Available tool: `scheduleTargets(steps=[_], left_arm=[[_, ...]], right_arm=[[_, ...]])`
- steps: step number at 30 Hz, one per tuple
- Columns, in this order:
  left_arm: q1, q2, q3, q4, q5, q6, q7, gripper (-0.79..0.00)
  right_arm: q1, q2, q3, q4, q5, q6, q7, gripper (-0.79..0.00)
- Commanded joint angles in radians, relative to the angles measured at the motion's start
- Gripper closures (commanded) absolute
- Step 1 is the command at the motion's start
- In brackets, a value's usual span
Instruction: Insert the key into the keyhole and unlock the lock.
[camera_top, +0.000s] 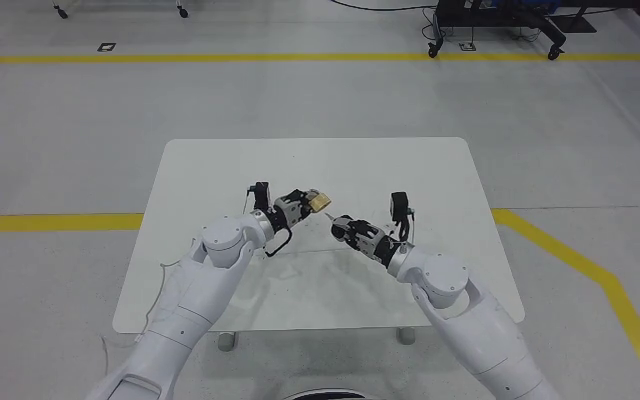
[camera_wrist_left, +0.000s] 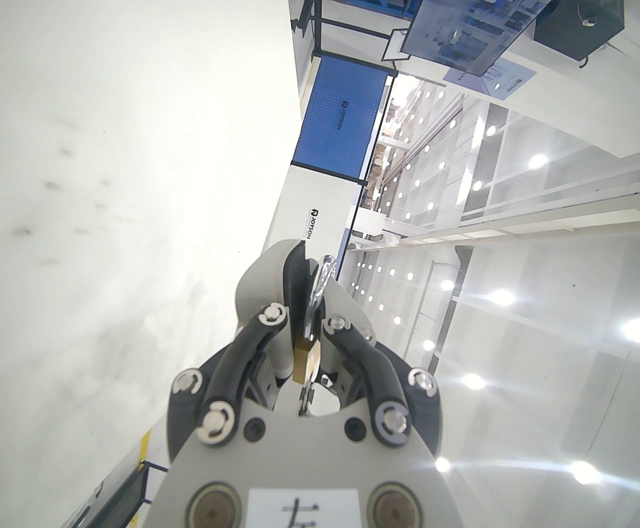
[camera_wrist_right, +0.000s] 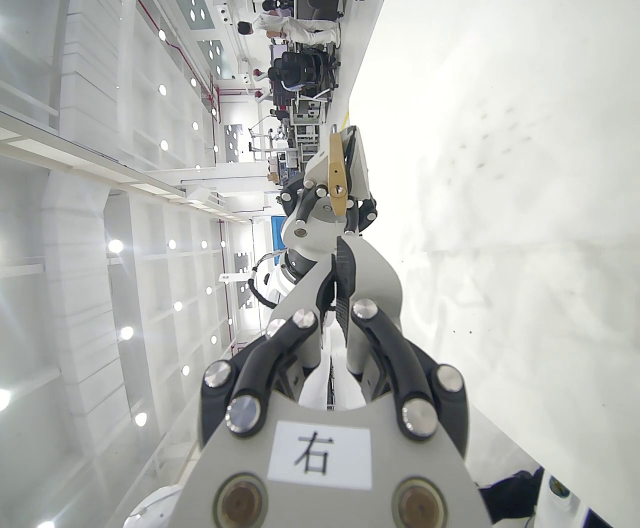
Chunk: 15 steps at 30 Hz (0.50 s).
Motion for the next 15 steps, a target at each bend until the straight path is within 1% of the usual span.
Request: scheduleTargets(steps=[1, 15], left_arm=[[0.000, 0.000, 0.000, -0.001, 0.003, 0.002, -0.002, 0.000], [0.001, -0.002, 0.005, -0.008, 0.029, 0.011, -0.012, 0.000]], right_arm=[[0.002, -0.001, -0.003, 0.002, -0.005, 0.001, -0.006, 0.000], [0.005, -0.006, -0.010, 0.008, -0.019, 0.001, -0.034, 0.000]])
